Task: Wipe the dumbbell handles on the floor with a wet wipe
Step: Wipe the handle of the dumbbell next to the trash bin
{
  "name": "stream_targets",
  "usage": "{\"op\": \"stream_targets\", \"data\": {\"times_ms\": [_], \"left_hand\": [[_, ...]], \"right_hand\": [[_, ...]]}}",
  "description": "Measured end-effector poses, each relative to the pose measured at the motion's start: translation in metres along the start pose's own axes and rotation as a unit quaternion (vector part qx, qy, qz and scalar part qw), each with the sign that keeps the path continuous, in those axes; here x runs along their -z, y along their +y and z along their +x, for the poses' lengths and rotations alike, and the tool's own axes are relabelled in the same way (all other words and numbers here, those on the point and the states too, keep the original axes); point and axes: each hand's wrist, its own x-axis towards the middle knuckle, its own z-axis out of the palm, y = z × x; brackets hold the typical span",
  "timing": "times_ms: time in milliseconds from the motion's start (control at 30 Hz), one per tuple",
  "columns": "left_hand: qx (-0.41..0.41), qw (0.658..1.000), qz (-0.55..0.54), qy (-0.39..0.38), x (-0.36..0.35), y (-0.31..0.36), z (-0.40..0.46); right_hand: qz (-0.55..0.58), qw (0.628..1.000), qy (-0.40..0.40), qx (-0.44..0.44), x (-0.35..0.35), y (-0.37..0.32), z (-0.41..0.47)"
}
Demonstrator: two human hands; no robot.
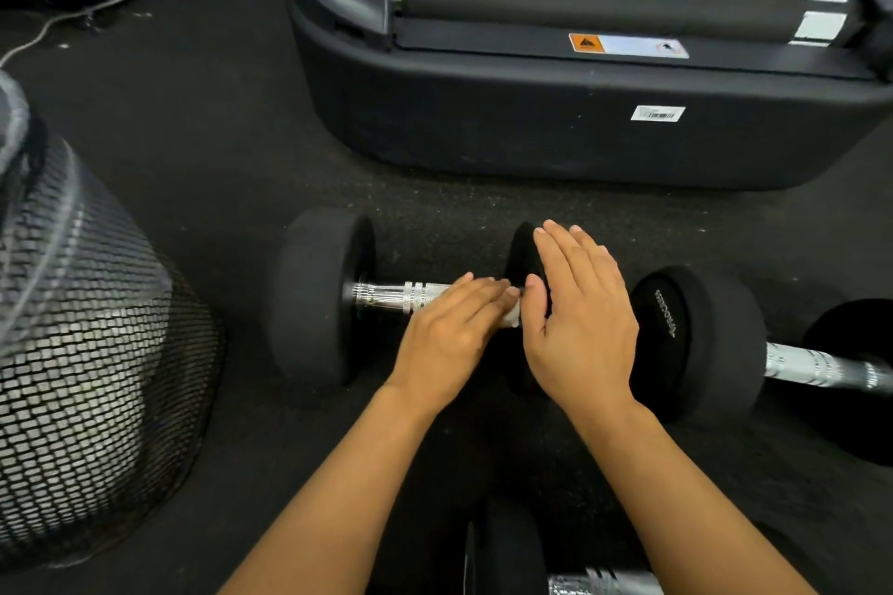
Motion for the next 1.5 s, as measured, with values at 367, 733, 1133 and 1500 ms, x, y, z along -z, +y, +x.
{"op": "stream_targets", "data": {"times_ms": [367,733,1133,1500], "left_hand": [[0.009,1.000,0.012,-0.021,0.010,0.001,0.004],[0.028,0.997,0.026,-0.070,0.025,0.001,0.005],[0.123,0.991,0.046,-0.014,0.092,0.028,-0.017],[0.193,0.958,0.196,-0.080,0.125,0.012,-0.021]], "right_hand": [[-0.005,1.000,-0.025,0.001,0.002,0.000,0.002],[-0.003,0.996,-0.084,-0.002,0.009,-0.002,0.005],[0.216,0.962,-0.155,-0.065,0.053,-0.066,-0.019],[0.143,0.964,-0.199,-0.102,0.002,-0.073,0.011]]}}
